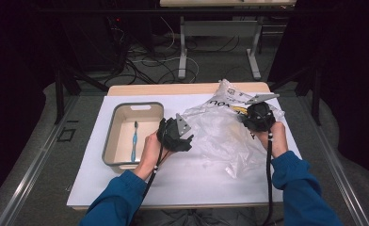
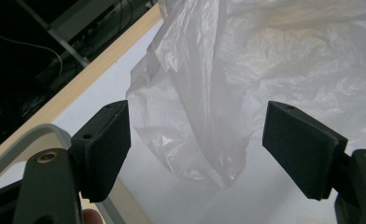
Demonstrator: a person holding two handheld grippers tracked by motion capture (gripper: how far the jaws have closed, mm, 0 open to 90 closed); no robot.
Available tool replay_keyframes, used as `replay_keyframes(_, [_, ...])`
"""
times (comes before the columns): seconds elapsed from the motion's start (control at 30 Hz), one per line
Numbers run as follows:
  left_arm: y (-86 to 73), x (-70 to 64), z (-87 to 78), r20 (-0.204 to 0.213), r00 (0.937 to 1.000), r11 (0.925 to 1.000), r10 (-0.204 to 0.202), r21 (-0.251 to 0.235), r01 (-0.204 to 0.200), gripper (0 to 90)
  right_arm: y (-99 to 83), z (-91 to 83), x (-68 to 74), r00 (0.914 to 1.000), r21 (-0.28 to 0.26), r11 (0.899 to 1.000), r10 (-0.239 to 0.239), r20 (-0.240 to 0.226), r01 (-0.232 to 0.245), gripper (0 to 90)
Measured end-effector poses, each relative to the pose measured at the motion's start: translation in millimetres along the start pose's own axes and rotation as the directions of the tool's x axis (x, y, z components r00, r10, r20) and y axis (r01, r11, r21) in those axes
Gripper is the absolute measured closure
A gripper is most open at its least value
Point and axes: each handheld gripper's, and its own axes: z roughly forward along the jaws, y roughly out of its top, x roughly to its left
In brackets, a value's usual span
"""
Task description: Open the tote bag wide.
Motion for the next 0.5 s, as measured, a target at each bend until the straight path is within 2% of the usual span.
replay_keyframes(0.1, [-1.2, -1.0, 2.3, -0.003, 1.0000, 0.9995, -0.004, 0.031, 0.004, 39.8, 0.1, -1.4, -0.7, 1.0000, -0.011, 1.000, -0.003, 0.003, 0.003, 90.0])
replay_keyframes(0.27, [-4.7, 3.5, 6.9, -0.004, 0.9996, 0.9994, -0.027, 0.022, 0.027, 72.9, 1.4, -5.0, 0.2, 0.9999, -0.023, 1.000, -0.010, 0.012, 0.011, 90.0])
replay_keyframes(0.3, [-5.0, 5.3, 8.3, -0.004, 0.9994, 0.9992, -0.033, 0.022, 0.033, 77.2, 2.2, -7.1, 1.0, 0.9999, -0.028, 1.000, -0.009, 0.013, 0.009, 90.0])
replay_keyframes(0.4, [-4.4, 8.9, 11.5, -0.011, 0.9988, 0.9988, -0.047, 0.011, 0.048, 86.7, 5.9, -14.8, 4.7, 0.9994, -0.051, 0.998, -0.018, 0.029, 0.019, 90.0])
replay_keyframes(0.5, [-1.9, 10.1, 13.9, -0.019, 0.9982, 0.9984, -0.056, -0.011, 0.056, 89.2, 9.3, -22.3, 8.6, 0.9992, -0.070, 0.997, -0.024, 0.031, 0.026, 90.0])
